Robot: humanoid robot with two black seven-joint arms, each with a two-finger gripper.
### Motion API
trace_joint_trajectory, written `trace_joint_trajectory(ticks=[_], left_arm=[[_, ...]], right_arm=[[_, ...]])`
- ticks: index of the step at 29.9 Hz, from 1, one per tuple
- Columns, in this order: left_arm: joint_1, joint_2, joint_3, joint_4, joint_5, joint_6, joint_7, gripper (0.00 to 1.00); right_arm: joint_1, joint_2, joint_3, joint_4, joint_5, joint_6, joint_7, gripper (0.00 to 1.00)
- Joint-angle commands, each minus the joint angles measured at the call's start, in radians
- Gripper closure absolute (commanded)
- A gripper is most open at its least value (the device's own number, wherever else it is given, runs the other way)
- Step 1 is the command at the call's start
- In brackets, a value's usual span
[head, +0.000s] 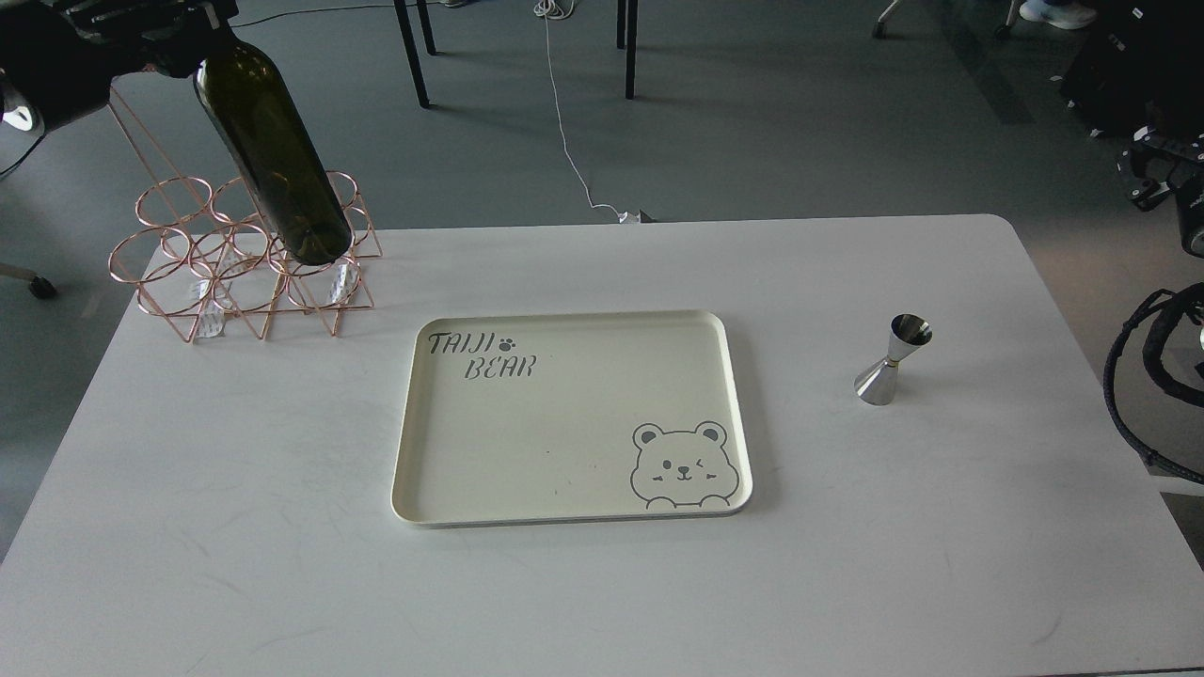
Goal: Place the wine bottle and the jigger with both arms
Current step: 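Lift the bottle with the left gripper and carry it over the copper rack, then lower the bottle into the copper rack and release it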
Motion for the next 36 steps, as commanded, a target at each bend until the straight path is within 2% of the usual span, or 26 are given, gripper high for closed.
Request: trace_joint_trajectory(ticks=[1, 26, 36], left_arm=[[0.004, 0.001, 0.005, 0.011, 0.003, 0.005, 0.0, 0.81], [0.014, -0.024, 0.009, 0.019, -0.001, 0.005, 0.0, 0.81], [0.014, -0.035, 0.147, 0.067, -0.073, 0.076, 0.0, 0.8]], right_arm=[[-0.002, 0.0, 0.0, 0.0, 0.0, 0.0, 0.0, 0.02], [-0.002, -0.003, 0.0, -0.003, 0.0, 0.0, 0.0, 0.02], [-0.002, -0.001, 0.0, -0.001, -0.003, 0.0, 0.0, 0.02]])
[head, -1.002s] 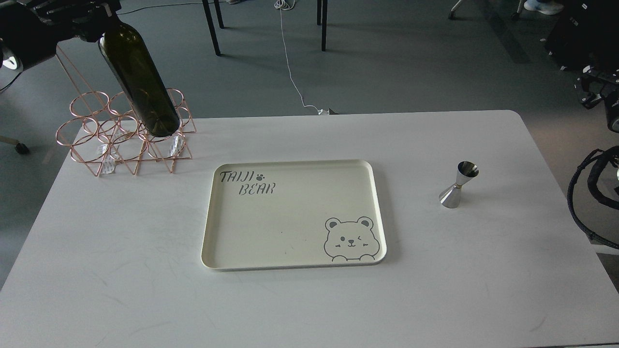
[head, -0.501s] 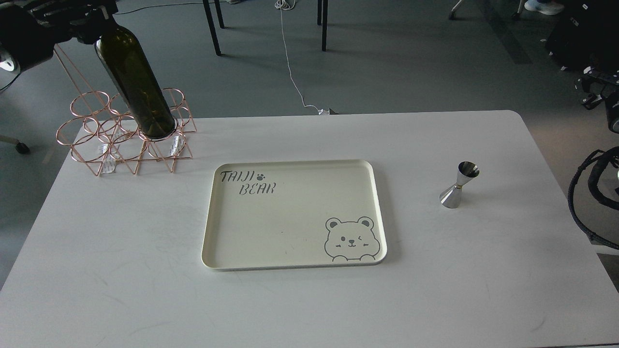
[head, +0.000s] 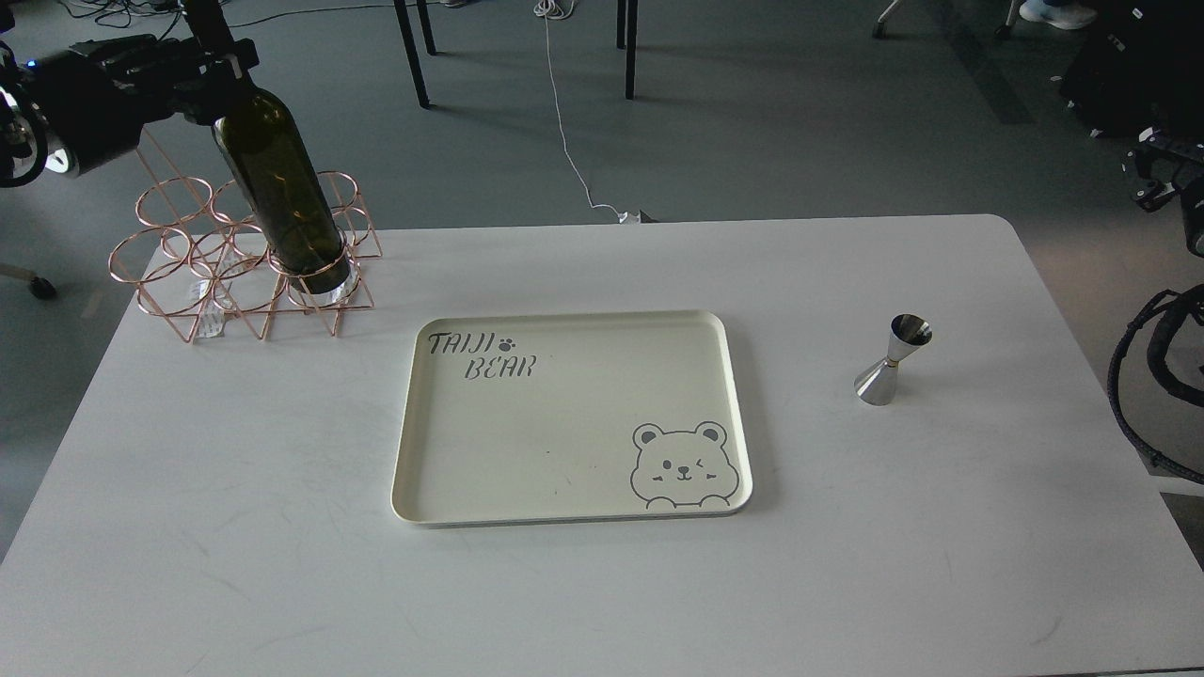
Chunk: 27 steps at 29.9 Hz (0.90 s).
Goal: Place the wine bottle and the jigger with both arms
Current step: 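Lower the bottle into the copper rack and release it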
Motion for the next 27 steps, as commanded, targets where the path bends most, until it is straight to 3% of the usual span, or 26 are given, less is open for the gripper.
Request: trace_joint_trajectory(ticks=[1, 11, 15, 18, 21, 23, 27], left_arm=[[-0.002, -0.012, 0.063, 0.021, -0.055, 0.013, 0.0, 0.8], [0.003, -0.026, 0.104, 0.027, -0.073, 0.054, 0.0, 0.78], [0.003, -0.027, 0.106, 0.027, -0.079, 0.056, 0.0, 0.72], [0.009, -0.027, 0.104, 0.027, -0.079, 0.056, 0.0, 0.59], [0.009, -0.027, 0.106, 0.027, -0.079, 0.056, 0.0, 0.54], [0.009, -0.027, 0.106, 0.027, -0.078, 0.057, 0.0, 0.39], [0.008, -0.027, 0.103, 0.027, -0.079, 0.057, 0.0, 0.29]], right_arm=[[-0.002, 0.003, -0.001, 0.002, 0.0, 0.0, 0.0, 0.02], [0.0, 0.003, -0.003, 0.002, 0.0, 0.0, 0.0, 0.02], [0.002, 0.003, -0.001, 0.002, 0.0, 0.0, 0.0, 0.02], [0.002, 0.003, -0.003, 0.002, 0.0, 0.0, 0.0, 0.02], [0.002, 0.003, -0.003, 0.002, 0.0, 0.0, 0.0, 0.02], [0.002, 0.003, -0.001, 0.002, -0.002, 0.0, 0.0, 0.02], [0.002, 0.003, -0.001, 0.002, 0.0, 0.0, 0.0, 0.02]])
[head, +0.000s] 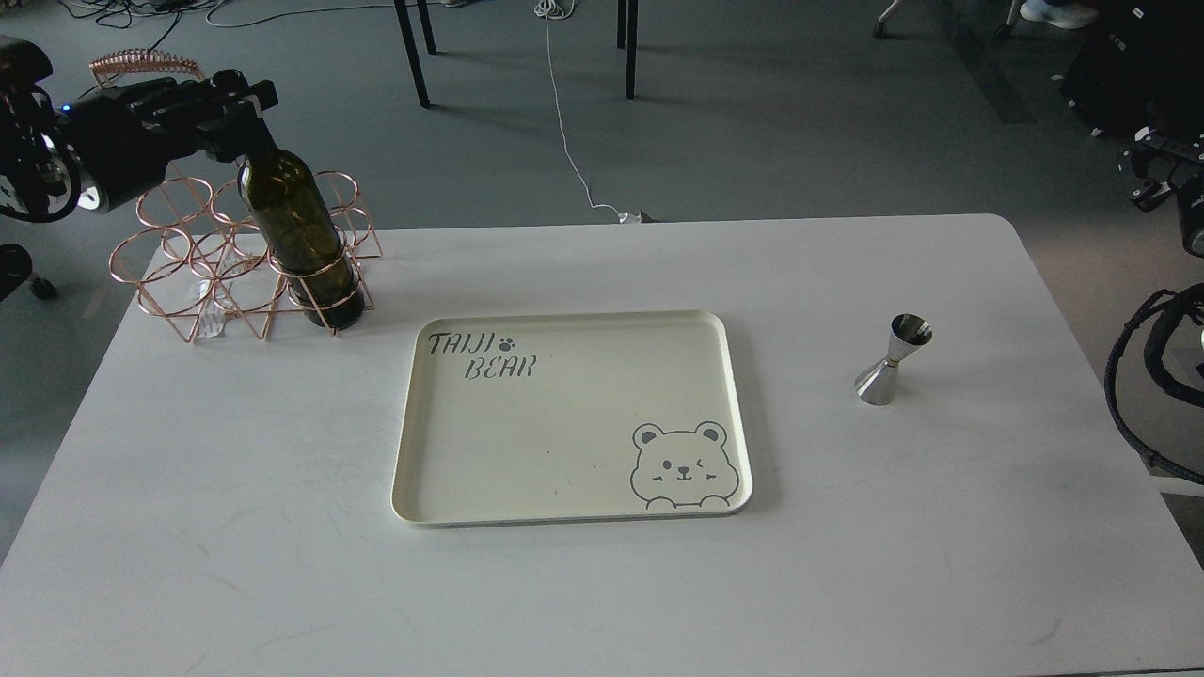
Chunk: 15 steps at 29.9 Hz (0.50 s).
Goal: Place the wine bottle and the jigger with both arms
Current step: 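Lower the bottle into the copper rack and release it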
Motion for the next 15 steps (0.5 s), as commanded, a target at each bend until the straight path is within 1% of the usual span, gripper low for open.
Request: trace_joint_trajectory(ticks=[1, 4, 7, 9, 12, 15], left_arm=[[-0.003, 0.001, -0.012, 0.0, -0.001, 0.002, 0.001, 0.27], [-0.012, 0.005, -0.023, -0.001, -0.082, 0.017, 0.001, 0.14], [-0.017, 0.014, -0.056, -0.001, -0.286, 0.028, 0.001, 0.04], [-0.02, 0.024, -0.089, -0.001, -0.467, 0.027, 0.001, 0.02], [-0.07, 0.076, -0.092, -0.001, -0.673, 0.013, 0.001, 0.02], [-0.098, 0.09, -0.089, 0.015, -0.854, -0.019, 0.001, 0.02]], right_arm=[[0.001, 0.0, 0.0, 0.0, -0.001, 0.0, 0.0, 0.02], [0.001, 0.0, 0.001, 0.0, -0.001, 0.0, 0.0, 0.02], [0.001, 0.0, 0.001, -0.002, -0.001, 0.0, 0.0, 0.02], [0.005, -0.002, 0.0, 0.002, -0.003, 0.0, 0.0, 0.01], [0.014, 0.0, 0.004, 0.002, -0.003, 0.0, 0.0, 0.01], [0.018, 0.0, 0.004, 0.003, -0.003, 0.0, 0.0, 0.01]])
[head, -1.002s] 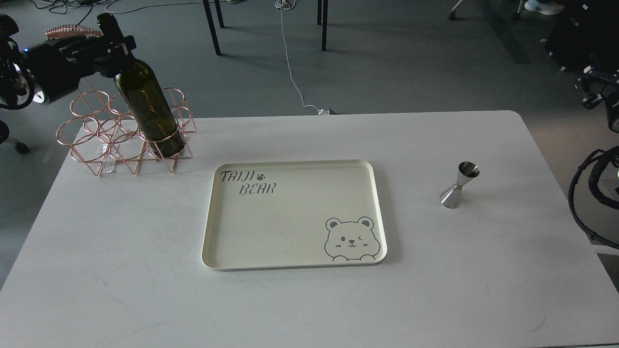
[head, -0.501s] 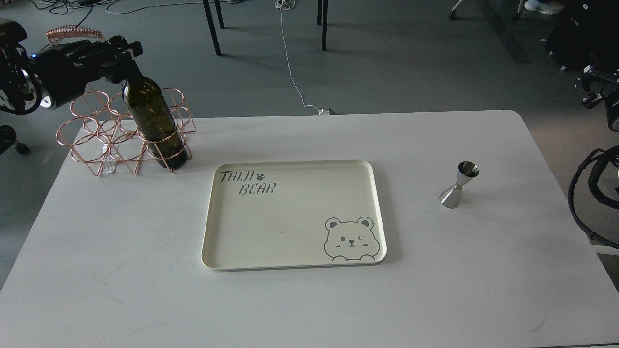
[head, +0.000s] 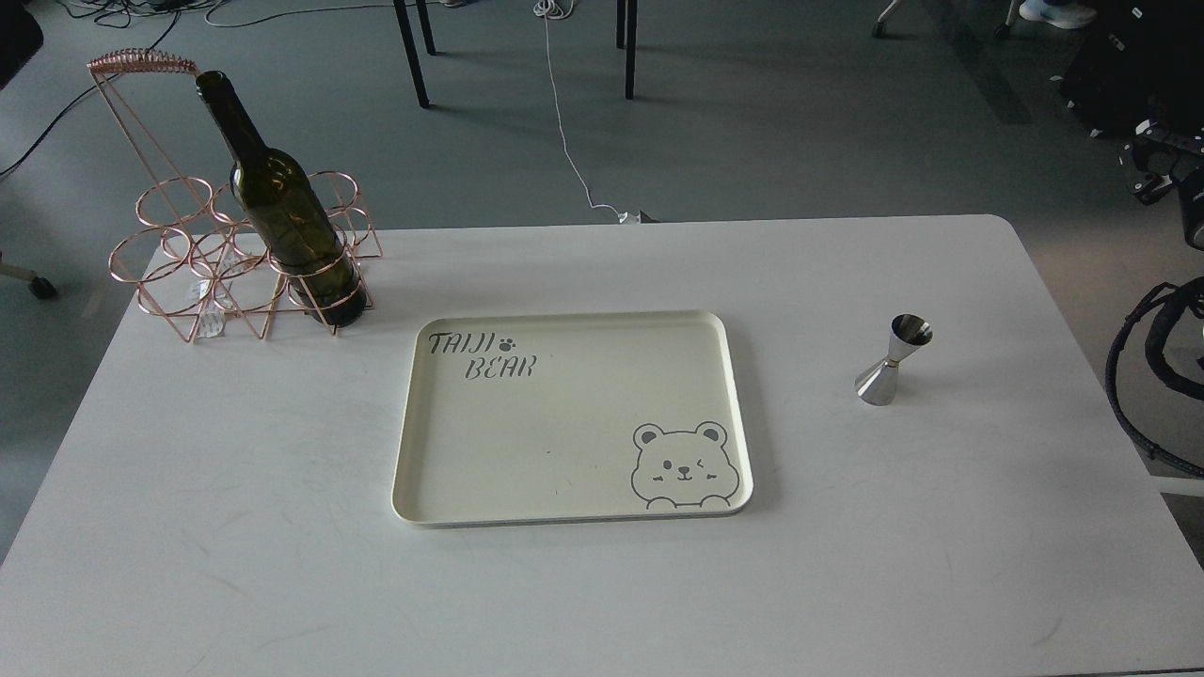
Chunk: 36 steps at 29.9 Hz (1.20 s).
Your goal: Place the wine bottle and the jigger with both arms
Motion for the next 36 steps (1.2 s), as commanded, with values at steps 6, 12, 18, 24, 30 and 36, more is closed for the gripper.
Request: trace_joint_trajectory(ticks=[6, 12, 18, 24, 30, 36], left_arm=[[-0.024, 0.013, -0.003, 0.168, -0.53, -0.127, 0.0, 0.02], [0.013, -0.019, 0.0, 0.376, -0.904, -0.297, 0.0, 0.02], [0.101, -0.101, -0.005, 0.516, -1.079, -0.409, 0.0, 0.02], [0.224, -0.161, -0.042, 0.538, -1.161, -0.47, 0.0, 0.02], [0.375, -0.228, -0.164, 0.538, -1.241, -0.477, 0.014, 0.02], [0.451, -0.259, -0.233, 0.538, -1.244, -0.489, 0.016, 0.02]], right_arm=[[0.01, -0.009, 0.003, -0.006, 0.0, 0.0, 0.0, 0.01], [0.007, 0.002, 0.091, -0.023, 0.003, 0.0, 0.0, 0.01], [-0.011, 0.023, 0.131, -0.023, 0.006, 0.0, 0.0, 0.01], [-0.037, 0.043, 0.144, -0.022, 0.029, 0.0, 0.0, 0.01], [-0.068, 0.074, 0.144, -0.025, 0.09, 0.0, -0.047, 0.02], [-0.129, 0.127, 0.15, -0.034, 0.093, 0.0, -0.061, 0.01]])
